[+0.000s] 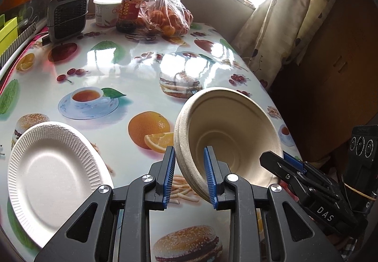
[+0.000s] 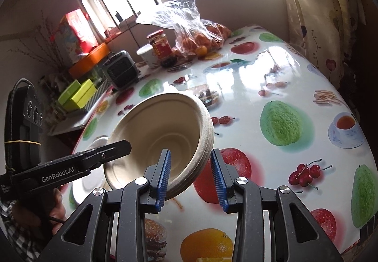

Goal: Organize plates and bowls
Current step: 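Carry the bowl stack with both tools over the white plate stack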

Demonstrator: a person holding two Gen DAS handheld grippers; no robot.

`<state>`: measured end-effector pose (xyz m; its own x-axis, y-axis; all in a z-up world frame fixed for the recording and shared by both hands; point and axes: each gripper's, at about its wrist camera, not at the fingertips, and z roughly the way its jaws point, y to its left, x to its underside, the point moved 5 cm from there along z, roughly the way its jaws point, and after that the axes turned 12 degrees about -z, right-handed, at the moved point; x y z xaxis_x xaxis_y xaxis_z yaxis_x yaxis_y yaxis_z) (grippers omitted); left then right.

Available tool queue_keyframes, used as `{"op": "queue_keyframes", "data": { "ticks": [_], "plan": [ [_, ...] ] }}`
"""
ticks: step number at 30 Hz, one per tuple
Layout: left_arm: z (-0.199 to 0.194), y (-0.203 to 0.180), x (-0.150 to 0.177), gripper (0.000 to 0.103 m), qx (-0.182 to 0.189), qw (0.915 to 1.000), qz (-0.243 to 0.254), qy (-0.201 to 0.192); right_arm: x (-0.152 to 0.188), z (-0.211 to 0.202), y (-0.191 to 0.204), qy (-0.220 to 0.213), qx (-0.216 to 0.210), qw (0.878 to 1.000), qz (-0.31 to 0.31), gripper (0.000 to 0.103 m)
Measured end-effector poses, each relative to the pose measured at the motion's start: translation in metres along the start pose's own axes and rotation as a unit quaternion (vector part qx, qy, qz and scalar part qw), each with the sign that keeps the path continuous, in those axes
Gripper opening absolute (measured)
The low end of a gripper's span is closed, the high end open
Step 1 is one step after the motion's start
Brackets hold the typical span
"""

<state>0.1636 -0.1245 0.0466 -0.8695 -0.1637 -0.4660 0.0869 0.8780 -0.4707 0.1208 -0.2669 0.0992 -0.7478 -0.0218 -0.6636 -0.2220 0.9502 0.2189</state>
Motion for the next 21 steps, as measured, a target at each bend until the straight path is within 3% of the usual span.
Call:
{"op": "queue_keyframes", "data": {
  "ticks": [21],
  "plan": [
    [-0.035, 0.055, -0.003, 0.026, -0.030, 0.9982, -0.039, -0.034, -0.010, 0.025, 0.058, 0.007, -0.043, 0.998, -0.041, 0.035]
  ]
}}
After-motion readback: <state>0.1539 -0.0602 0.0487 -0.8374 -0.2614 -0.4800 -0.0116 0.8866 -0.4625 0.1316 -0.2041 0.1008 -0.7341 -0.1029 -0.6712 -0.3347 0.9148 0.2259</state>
